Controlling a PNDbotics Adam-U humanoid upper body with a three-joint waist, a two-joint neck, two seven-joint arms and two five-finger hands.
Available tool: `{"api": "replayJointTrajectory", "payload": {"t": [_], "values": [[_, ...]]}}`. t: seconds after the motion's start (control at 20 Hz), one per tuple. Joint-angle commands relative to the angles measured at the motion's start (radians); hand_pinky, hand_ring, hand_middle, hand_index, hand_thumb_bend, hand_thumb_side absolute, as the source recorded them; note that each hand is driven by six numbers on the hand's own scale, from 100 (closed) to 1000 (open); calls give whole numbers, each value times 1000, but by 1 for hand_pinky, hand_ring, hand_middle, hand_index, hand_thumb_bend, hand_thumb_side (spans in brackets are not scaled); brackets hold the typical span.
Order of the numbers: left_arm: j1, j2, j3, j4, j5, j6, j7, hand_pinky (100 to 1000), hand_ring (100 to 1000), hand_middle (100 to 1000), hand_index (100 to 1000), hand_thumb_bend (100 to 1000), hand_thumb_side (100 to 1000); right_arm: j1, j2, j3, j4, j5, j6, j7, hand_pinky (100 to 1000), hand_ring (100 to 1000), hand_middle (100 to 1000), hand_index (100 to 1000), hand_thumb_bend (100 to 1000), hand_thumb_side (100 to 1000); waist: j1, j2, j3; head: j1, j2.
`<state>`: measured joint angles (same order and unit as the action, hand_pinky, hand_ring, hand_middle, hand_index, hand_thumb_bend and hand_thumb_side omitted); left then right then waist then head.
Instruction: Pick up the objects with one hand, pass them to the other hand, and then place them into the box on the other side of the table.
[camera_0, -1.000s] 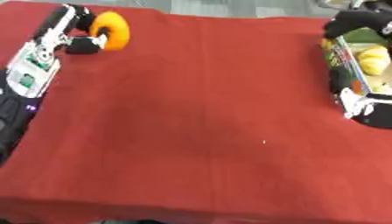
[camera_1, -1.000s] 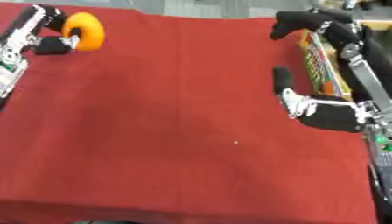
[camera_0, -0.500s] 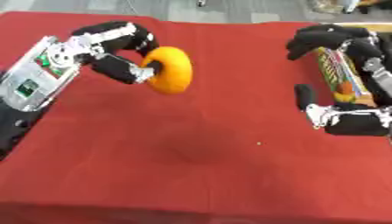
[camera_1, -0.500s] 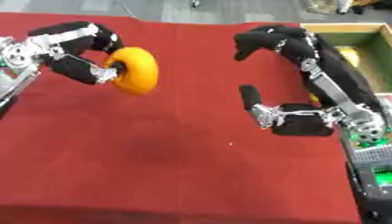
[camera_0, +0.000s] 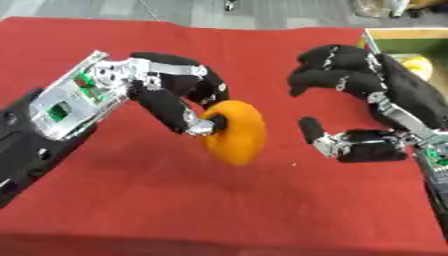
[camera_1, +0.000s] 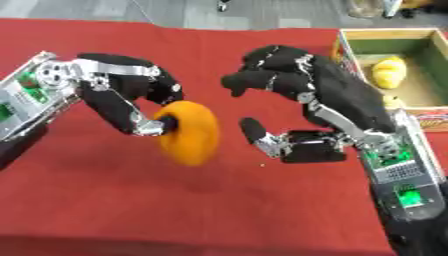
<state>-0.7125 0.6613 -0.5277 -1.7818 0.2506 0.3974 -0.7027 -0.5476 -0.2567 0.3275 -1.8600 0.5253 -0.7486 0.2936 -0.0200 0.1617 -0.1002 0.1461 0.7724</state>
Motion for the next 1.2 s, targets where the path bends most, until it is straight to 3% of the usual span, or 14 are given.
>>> {"api": "replayJointTrajectory", "payload": {"t": [0.05,0.4,1.2], "values": [[-33,-14,-4,-32,22,32,-18,780,563,460,577,100,123,-18,-16,5,0,19,-13,1,798,706,604,867,100,152,8,-34,2,-5,-2],[-68,-59,-17,-54,35,68,-26,798,568,460,577,100,125,-23,-17,25,16,11,-26,33,794,701,593,862,100,196,4,-33,7,-5,-2],[-84,-80,25,-50,26,39,23,802,569,459,575,100,129,-25,-18,24,19,-2,-29,112,800,711,601,862,100,198,1,-31,7,0,-2]]}}
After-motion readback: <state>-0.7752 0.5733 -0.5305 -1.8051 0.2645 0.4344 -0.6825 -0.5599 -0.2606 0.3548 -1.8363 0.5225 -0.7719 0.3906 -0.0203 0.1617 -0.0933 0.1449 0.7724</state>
